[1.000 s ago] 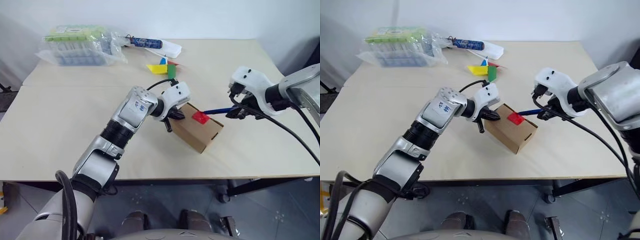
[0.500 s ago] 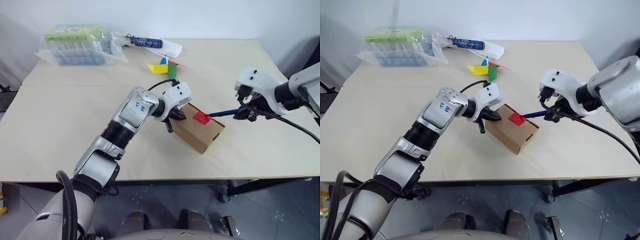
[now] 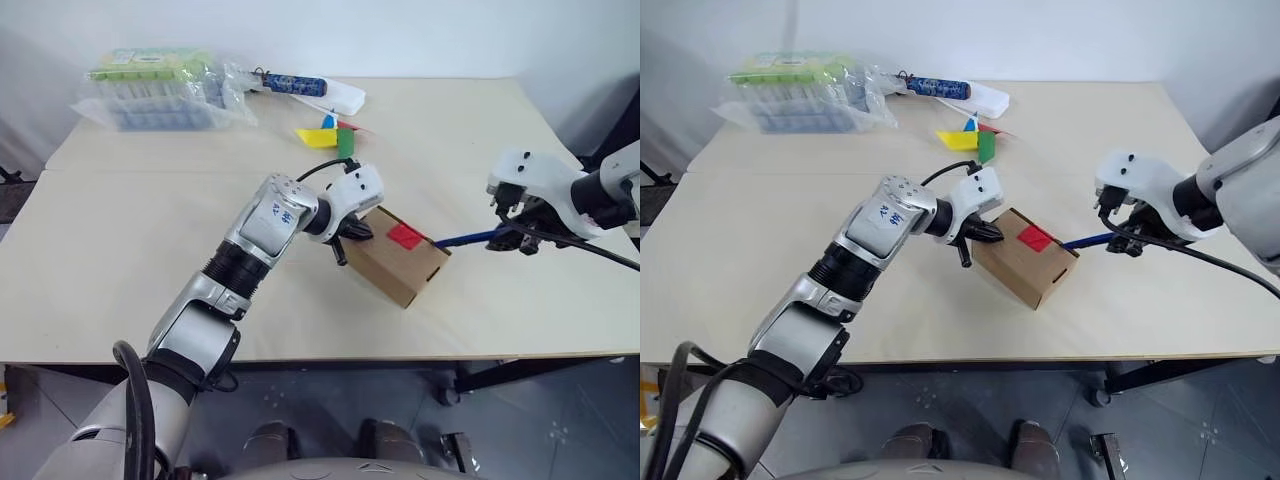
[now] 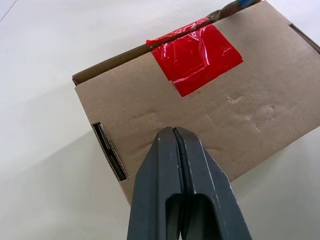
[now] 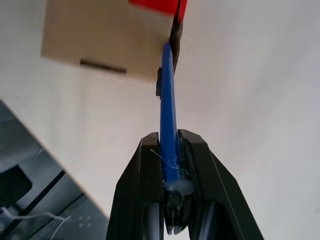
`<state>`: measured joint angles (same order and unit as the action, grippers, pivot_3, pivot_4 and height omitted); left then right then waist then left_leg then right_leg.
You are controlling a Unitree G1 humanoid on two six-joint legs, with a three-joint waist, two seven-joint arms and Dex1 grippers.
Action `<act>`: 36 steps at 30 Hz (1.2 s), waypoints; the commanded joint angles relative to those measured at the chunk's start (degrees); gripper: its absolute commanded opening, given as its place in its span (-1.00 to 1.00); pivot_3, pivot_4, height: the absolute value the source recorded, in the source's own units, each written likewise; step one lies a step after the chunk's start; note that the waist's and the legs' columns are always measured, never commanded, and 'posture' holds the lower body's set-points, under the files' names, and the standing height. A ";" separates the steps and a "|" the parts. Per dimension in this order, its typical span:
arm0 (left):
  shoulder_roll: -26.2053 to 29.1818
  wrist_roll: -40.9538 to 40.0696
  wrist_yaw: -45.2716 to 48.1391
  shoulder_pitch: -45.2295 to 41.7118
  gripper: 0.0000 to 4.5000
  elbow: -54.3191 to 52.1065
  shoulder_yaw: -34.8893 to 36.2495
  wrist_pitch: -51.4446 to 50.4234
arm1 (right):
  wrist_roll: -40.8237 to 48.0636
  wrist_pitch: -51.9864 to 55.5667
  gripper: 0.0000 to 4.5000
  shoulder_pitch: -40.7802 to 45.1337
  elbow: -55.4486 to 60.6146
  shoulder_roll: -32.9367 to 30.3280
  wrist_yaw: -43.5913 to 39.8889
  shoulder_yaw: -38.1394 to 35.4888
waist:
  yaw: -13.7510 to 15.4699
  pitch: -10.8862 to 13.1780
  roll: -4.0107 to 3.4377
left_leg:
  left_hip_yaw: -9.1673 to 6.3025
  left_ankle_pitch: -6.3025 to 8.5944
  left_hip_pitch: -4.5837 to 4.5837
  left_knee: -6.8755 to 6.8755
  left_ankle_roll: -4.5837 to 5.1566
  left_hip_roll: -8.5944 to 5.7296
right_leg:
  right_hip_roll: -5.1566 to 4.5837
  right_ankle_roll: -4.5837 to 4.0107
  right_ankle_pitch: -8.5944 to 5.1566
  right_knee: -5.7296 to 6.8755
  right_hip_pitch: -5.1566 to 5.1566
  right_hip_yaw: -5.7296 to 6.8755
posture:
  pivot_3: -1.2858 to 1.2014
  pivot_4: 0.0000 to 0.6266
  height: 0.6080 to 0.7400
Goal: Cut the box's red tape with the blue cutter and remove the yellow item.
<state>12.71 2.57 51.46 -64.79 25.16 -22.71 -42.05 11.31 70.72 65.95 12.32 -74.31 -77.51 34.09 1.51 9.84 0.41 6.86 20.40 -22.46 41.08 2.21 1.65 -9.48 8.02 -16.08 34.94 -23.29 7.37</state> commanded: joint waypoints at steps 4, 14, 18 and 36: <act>-0.34 2.54 -1.22 2.65 -1.00 4.68 -3.05 -2.31 | -0.90 -1.07 -0.93 -0.98 2.04 -2.74 -4.17 -1.29 | 0.06 0.00 0.00 | -0.01 0.01 0.00 0.00 -0.02 0.00 | -0.01 0.00 0.00 0.00 0.01 0.00 | 0.03 -0.52 1.00; 0.26 2.85 -0.83 3.21 -1.00 4.51 -3.35 -1.60 | 7.77 -1.31 -0.93 -5.67 1.62 -9.10 -5.78 -21.54 | 0.18 0.00 -0.01 | -0.04 0.01 -0.02 -0.01 -0.03 0.00 | -0.03 0.00 0.00 -0.12 0.01 0.03 | 0.03 -0.52 1.00; 0.60 2.87 -0.42 3.25 -1.00 4.52 -3.48 -1.17 | 11.10 0.56 -0.93 -11.54 0.82 -9.69 -1.54 -33.41 | -0.17 0.00 -0.01 | -0.02 0.05 0.14 -0.02 -0.04 0.02 | -0.04 0.02 0.01 -0.29 0.20 0.04 | 0.03 -0.52 1.00; -1.07 2.78 0.47 1.90 -1.00 5.65 -4.42 0.64 | 1.60 -23.67 -0.93 -58.78 4.30 34.61 40.56 -64.16 | 0.00 -0.20 -0.37 | -0.11 -0.02 0.39 -0.06 -0.01 -0.07 | 0.05 0.12 0.06 -0.26 0.71 0.24 | 0.03 -0.52 1.00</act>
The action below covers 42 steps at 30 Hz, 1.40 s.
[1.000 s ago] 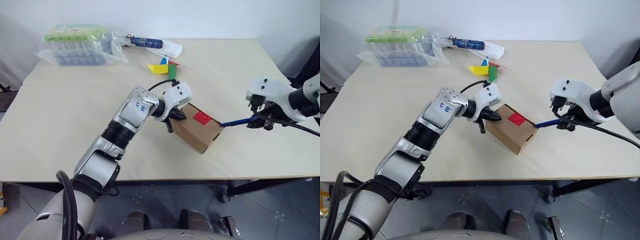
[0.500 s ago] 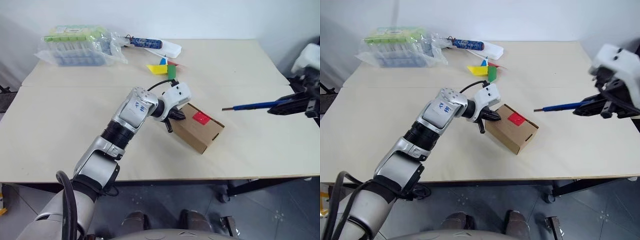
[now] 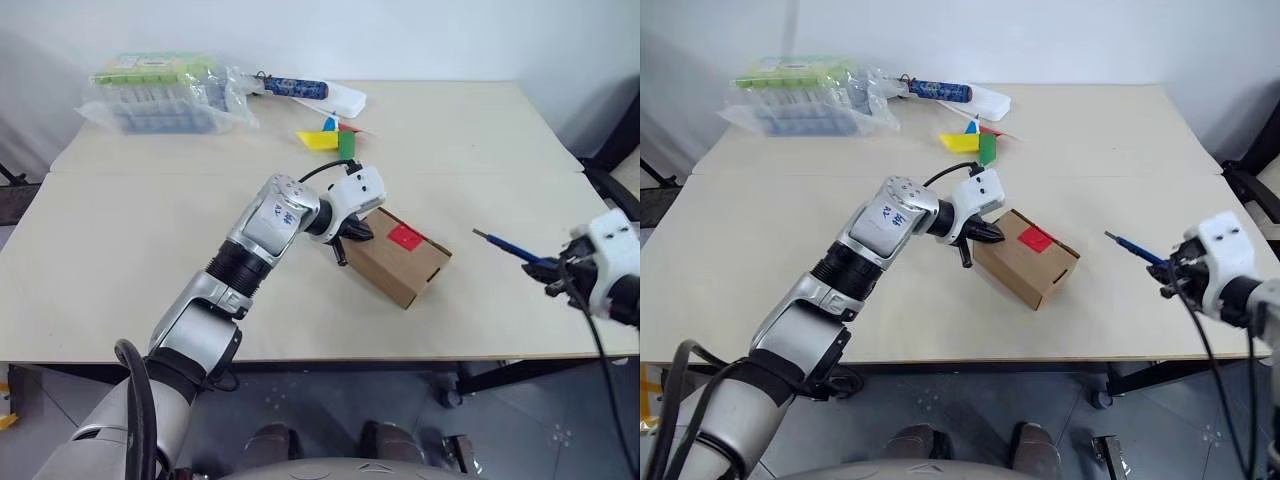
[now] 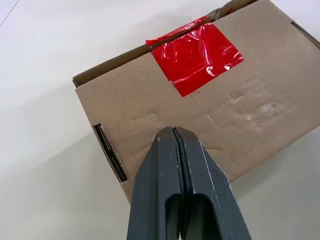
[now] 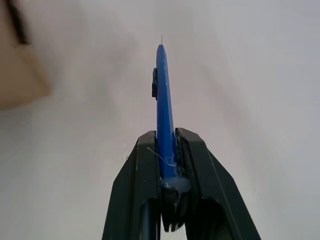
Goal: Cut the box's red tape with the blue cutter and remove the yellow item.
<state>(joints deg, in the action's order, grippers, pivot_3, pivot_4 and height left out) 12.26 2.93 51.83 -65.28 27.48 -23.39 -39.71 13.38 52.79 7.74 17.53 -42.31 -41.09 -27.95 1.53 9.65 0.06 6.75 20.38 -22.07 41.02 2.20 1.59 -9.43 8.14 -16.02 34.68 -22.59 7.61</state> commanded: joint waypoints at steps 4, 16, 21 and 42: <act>-0.74 2.55 0.21 2.59 -1.00 2.81 -3.62 -2.21 | -0.14 -10.62 -0.93 -1.11 -4.19 6.58 7.43 -1.01 | -0.03 -0.04 -0.10 | -0.03 -0.02 0.01 0.00 0.03 0.03 | 0.00 0.00 0.00 0.01 0.00 -0.05 | 0.03 -0.52 1.00; 0.76 2.81 0.40 4.77 -1.00 -1.25 -3.48 -4.49 | 2.84 -11.83 0.55 -6.66 -0.10 4.89 7.30 -0.42 | -0.25 -0.05 -0.13 | -0.05 -0.01 0.00 -0.05 0.08 0.04 | 0.01 0.00 0.00 -0.05 0.00 -0.06 | 0.03 -0.52 1.00; 1.48 2.48 0.50 5.71 -1.00 -3.24 -3.11 -5.53 | 6.70 -8.74 0.98 -5.97 6.37 0.48 6.17 -3.83 | -0.23 -0.06 -0.17 | -0.06 0.01 0.00 -0.07 0.10 0.08 | 0.02 0.00 0.00 -0.07 -0.02 -0.07 | 0.03 -0.52 1.00; 3.64 -3.94 -2.76 -0.34 -1.00 -4.70 9.90 -10.61 | 2.10 -10.97 -0.98 29.52 -16.25 -7.10 2.10 24.54 | -1.48 0.22 -0.20 | 0.08 0.02 -0.22 -0.12 0.12 0.06 | 0.04 0.03 0.01 -0.10 -0.29 -0.07 | 0.03 -0.52 1.00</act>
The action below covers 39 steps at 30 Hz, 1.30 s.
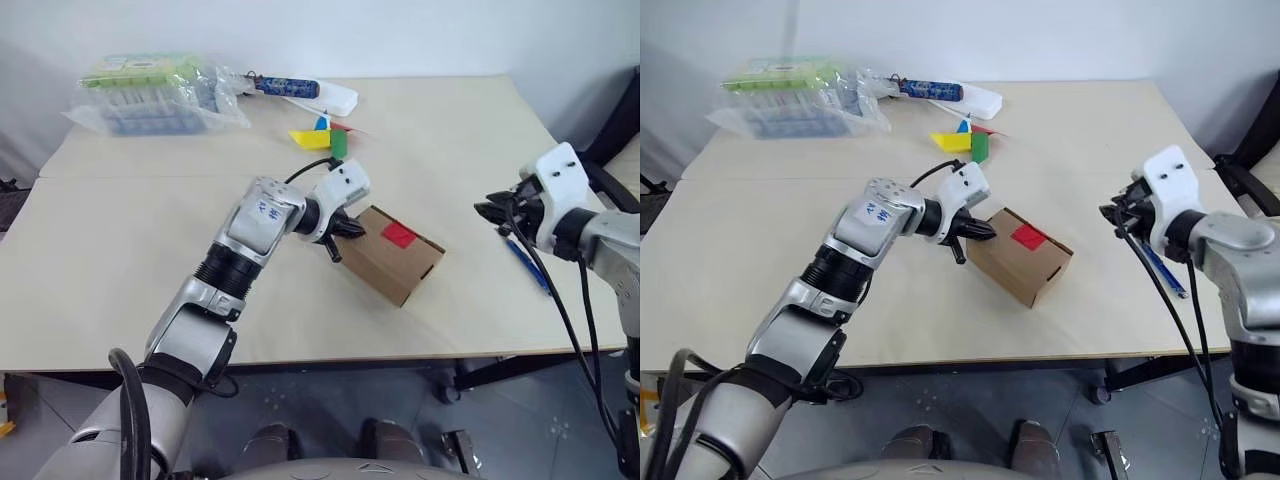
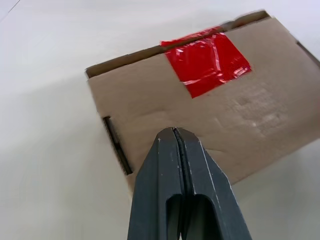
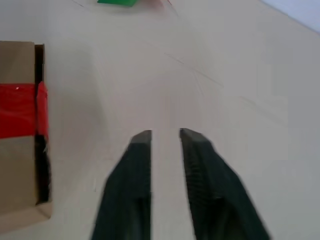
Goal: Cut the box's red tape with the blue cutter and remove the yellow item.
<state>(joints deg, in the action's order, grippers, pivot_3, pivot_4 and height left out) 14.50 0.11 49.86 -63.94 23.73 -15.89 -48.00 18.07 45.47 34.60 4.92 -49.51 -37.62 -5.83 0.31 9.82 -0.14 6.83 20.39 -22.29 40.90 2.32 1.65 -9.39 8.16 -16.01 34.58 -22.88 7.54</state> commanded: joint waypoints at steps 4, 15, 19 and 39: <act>5.28 -4.38 0.46 -2.36 -1.00 -5.63 5.59 -8.62 | -6.71 -9.57 -0.98 6.11 -12.26 2.53 -3.79 8.45 | -0.50 0.16 0.06 | 0.10 -0.01 -0.21 -0.06 -0.02 -0.14 | 0.05 0.04 0.01 0.03 -0.31 0.04 | 0.03 -0.52 1.00; 17.08 -10.53 3.94 11.03 -1.00 -23.95 -0.94 -20.99 | -12.56 -16.38 -0.98 10.68 -22.50 5.82 -13.07 17.26 | -0.35 0.27 0.03 | 0.16 -0.16 -0.45 -0.67 -0.31 -0.24 | 0.13 0.12 0.01 0.21 -0.83 0.20 | 0.03 -0.52 1.00; 15.38 -12.30 2.31 11.99 -1.00 -25.31 -1.95 -22.95 | -12.86 -12.95 -0.98 11.32 -20.78 5.45 -18.13 19.40 | 0.02 0.28 0.04 | 0.12 -0.19 -0.62 -0.61 -0.35 -0.28 | 0.14 0.12 0.01 0.18 -0.82 0.28 | 0.03 -0.52 1.00; 7.61 -14.37 -1.34 7.33 -1.00 -15.34 -3.40 -13.65 | -6.63 12.28 -0.98 4.02 11.70 1.28 -20.32 17.79 | -0.16 0.28 0.04 | 0.13 -0.23 -0.64 -0.58 -0.43 -0.30 | 0.17 0.12 0.01 0.19 -0.83 0.29 | 0.03 -0.52 1.00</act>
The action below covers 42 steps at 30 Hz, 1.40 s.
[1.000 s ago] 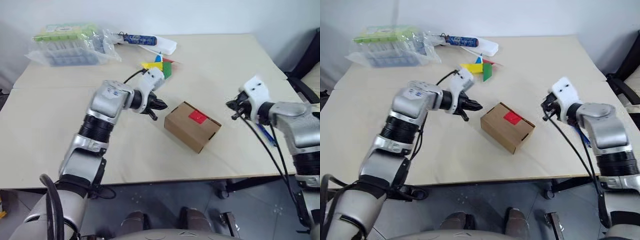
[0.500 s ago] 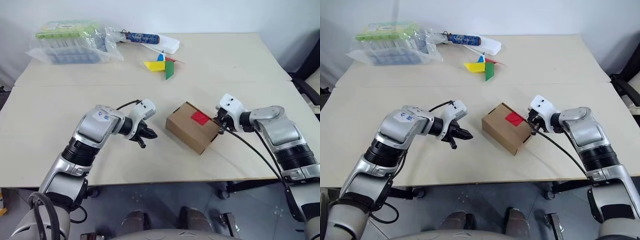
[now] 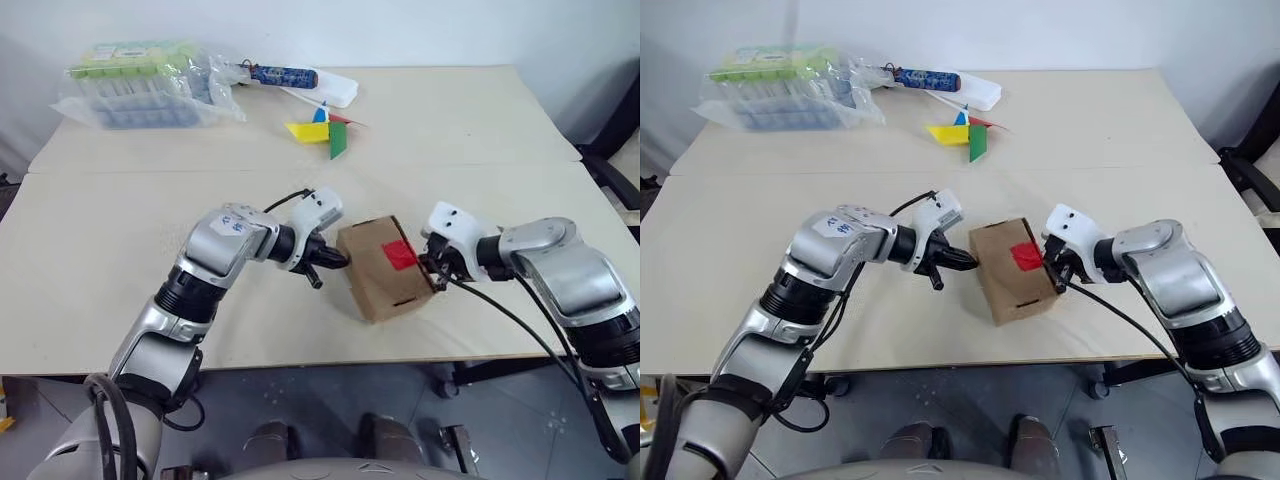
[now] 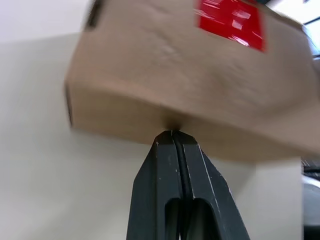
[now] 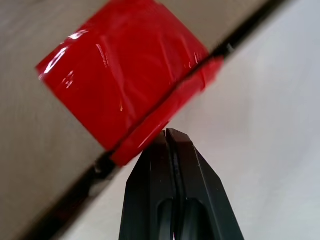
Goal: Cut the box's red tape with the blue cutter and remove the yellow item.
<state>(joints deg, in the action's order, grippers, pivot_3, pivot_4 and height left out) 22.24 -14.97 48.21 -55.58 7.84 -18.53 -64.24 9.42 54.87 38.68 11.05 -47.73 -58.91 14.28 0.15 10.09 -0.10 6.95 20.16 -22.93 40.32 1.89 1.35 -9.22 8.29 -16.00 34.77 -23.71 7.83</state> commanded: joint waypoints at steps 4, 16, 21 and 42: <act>-0.15 1.99 0.80 -0.88 -1.00 2.48 -2.72 5.48 | 3.56 6.41 -0.98 -0.27 8.95 0.37 3.27 -3.36 | 0.18 0.00 0.00 | -0.01 0.00 -0.01 0.01 0.00 -0.01 | 0.00 0.00 0.00 0.00 0.00 0.01 | 0.03 -0.52 1.00; -1.12 4.04 1.23 -2.59 -1.00 7.44 -3.24 9.33 | 3.06 5.23 -0.98 -0.94 5.40 2.00 8.01 -0.17 | 0.25 0.00 0.00 | 0.02 0.00 -0.01 0.03 0.00 -0.02 | 0.00 0.00 0.00 0.01 0.00 0.01 | 0.03 -0.52 1.00; -1.45 4.84 1.49 -3.34 -1.00 9.21 -2.97 10.40 | 1.83 2.74 -0.98 0.43 2.12 2.00 8.58 0.64 | 0.12 0.00 0.00 | 0.02 0.00 -0.01 0.03 0.00 -0.02 | 0.00 0.00 0.00 0.02 0.00 0.01 | 0.03 -0.52 1.00; 4.06 6.24 13.39 -10.99 -1.00 14.80 -1.00 24.58 | 5.97 19.58 -0.10 4.39 11.59 -4.60 13.16 -14.79 | 0.07 0.00 0.00 | -0.02 0.00 -0.10 0.06 0.01 -0.01 | 0.00 0.00 0.00 0.02 -0.03 0.07 | 0.03 -0.52 1.00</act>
<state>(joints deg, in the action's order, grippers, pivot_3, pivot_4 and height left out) 26.60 -8.44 59.57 -65.20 23.79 -19.63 -41.43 13.21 69.58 41.76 18.99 -52.70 -46.70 2.77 0.21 10.09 -0.10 6.93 20.16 -23.03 40.38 1.90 1.34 -9.22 8.29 -16.00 34.79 -23.74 7.90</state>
